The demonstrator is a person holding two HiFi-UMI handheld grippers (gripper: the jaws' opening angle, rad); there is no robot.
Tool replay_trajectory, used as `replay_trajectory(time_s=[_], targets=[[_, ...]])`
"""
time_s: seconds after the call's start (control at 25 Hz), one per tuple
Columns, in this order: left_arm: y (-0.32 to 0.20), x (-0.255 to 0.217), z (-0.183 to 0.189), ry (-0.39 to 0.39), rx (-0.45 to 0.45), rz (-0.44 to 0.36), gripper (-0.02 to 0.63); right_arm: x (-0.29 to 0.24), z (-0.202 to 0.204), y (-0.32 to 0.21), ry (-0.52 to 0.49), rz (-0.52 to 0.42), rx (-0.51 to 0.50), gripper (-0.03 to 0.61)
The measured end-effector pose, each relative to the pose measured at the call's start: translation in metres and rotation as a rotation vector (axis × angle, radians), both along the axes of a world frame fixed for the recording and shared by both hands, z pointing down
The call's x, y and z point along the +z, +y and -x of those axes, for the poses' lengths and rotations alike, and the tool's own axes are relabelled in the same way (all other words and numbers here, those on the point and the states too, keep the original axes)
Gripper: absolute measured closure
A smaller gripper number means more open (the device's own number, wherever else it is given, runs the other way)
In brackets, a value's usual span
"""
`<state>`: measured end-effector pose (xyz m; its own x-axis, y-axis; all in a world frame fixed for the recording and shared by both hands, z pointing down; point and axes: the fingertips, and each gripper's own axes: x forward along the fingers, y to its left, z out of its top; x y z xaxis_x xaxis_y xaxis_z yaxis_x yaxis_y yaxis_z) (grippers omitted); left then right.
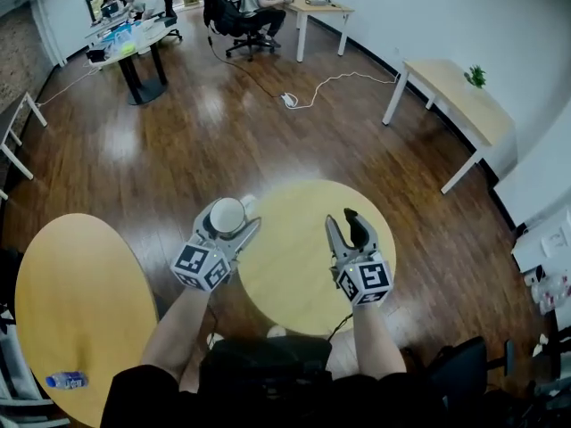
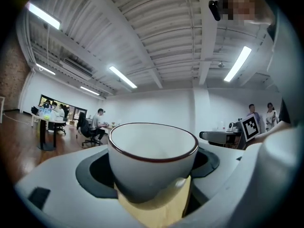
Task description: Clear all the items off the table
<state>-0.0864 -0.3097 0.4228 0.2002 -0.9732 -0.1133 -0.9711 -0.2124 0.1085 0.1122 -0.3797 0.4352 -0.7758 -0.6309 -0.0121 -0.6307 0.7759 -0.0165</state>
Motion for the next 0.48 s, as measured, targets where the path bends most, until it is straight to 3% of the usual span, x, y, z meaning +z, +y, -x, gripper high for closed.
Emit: replay_trajectory(time_s=[0.28,0.48], targets=[[0.078,-0.016,0.094,-0.017,-0.220,-0.030,0.206,-0.018,0.098,0.027,-0.017,-0.030,-0.184,0.402],[0.160,-0.025,0.171,-0.048,-0.430,-0.026,0.206,-0.029,0.196,0.070,-0.021,-0.038,-0.386,0.402]])
